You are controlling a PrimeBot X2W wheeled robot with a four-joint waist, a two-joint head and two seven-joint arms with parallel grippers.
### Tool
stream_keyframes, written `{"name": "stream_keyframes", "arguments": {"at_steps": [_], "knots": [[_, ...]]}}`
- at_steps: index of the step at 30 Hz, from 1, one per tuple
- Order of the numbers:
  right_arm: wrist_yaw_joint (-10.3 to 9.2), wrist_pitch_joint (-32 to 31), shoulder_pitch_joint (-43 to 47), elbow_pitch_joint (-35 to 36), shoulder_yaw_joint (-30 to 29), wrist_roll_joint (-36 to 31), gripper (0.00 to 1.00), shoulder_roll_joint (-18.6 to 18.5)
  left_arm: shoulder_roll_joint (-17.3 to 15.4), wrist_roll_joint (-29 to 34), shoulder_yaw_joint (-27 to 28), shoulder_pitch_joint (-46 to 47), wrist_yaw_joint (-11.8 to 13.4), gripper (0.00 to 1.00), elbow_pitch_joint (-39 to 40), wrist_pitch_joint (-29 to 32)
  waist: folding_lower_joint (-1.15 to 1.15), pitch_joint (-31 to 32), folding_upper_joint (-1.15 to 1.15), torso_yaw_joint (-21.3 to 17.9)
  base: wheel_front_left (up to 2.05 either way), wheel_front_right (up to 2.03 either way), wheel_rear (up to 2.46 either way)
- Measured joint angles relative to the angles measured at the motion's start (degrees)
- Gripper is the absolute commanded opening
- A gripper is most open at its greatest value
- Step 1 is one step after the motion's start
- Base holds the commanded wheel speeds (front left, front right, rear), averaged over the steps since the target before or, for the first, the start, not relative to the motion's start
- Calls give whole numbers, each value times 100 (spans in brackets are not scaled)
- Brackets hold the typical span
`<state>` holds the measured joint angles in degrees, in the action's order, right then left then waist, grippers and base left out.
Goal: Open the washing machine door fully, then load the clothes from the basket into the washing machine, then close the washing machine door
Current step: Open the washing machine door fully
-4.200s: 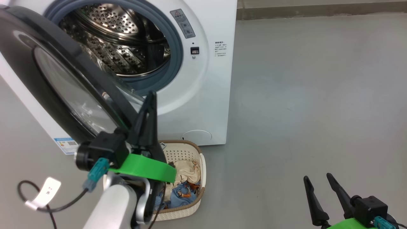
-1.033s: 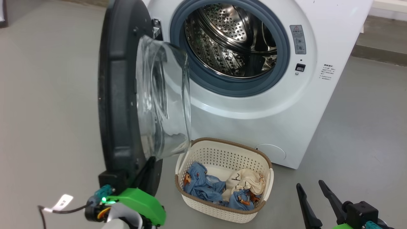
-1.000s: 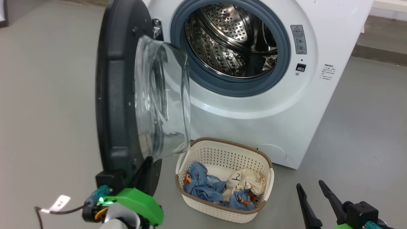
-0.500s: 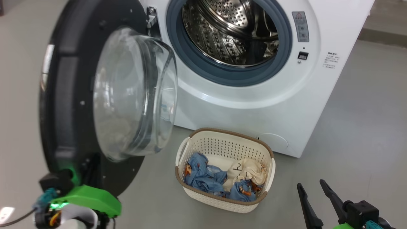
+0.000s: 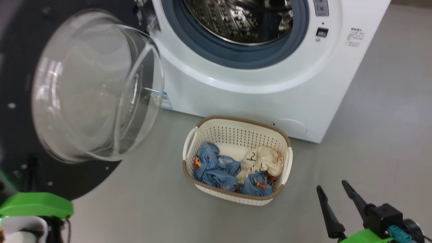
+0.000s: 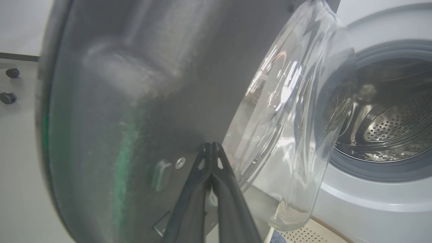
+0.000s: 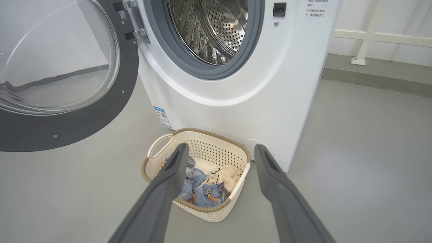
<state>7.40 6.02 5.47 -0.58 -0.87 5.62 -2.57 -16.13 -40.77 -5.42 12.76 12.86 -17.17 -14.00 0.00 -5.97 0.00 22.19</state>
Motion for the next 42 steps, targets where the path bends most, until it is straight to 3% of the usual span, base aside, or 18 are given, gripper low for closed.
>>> {"name": "stream_keyframes", "arguments": {"at_steps": [10, 21, 33, 42], "knots": [[0, -333, -197, 510, -105, -252, 100, -197, -230, -93, 700, 162, -12, 0, -121, -22, 0, -606, 0, -55, 0, 0, 0], [0, -623, -195, 1074, -298, -250, 100, -620, -319, -342, 1405, 876, -315, 0, -628, -63, 0, -1302, 0, -52, 0, 0, 0], [0, -805, -57, 1492, -561, -231, 100, -833, -498, -231, 1608, 1656, -467, 0, -1298, -63, 0, -1905, 0, 65, 0, 0, 0], [0, -845, -57, 1516, -595, -202, 100, -843, -489, -44, 1610, 1780, -516, 0, -1432, -64, 0, -1848, 0, 119, 0, 0, 0]]}}
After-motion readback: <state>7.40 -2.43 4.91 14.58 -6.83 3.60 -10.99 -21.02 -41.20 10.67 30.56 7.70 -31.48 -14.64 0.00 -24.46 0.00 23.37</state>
